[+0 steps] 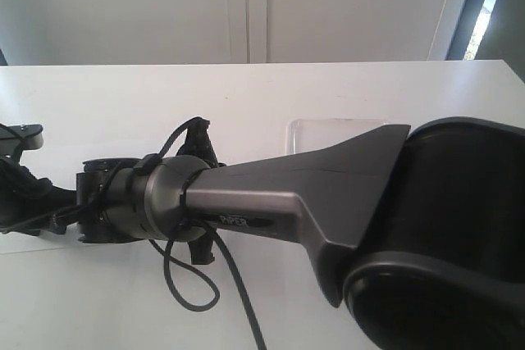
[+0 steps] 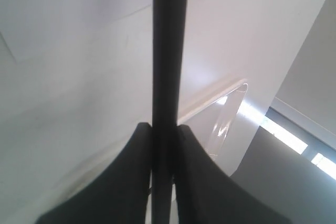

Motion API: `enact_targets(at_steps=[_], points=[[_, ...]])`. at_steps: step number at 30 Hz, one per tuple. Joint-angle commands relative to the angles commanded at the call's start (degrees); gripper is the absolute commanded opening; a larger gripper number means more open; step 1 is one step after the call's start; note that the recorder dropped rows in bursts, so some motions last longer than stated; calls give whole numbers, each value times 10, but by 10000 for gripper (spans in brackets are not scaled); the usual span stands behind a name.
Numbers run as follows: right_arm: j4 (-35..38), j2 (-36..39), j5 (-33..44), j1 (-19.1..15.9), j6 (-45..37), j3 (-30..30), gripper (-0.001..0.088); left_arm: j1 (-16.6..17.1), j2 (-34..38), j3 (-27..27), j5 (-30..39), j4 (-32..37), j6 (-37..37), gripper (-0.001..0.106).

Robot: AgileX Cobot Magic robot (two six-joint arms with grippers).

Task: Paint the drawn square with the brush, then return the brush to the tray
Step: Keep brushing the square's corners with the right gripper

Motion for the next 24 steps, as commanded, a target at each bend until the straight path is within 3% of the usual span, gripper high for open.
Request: enact_targets(at_steps=[24], points=[[-5, 25, 16, -15, 30, -1, 0, 0, 0, 0, -1, 0, 0, 439]])
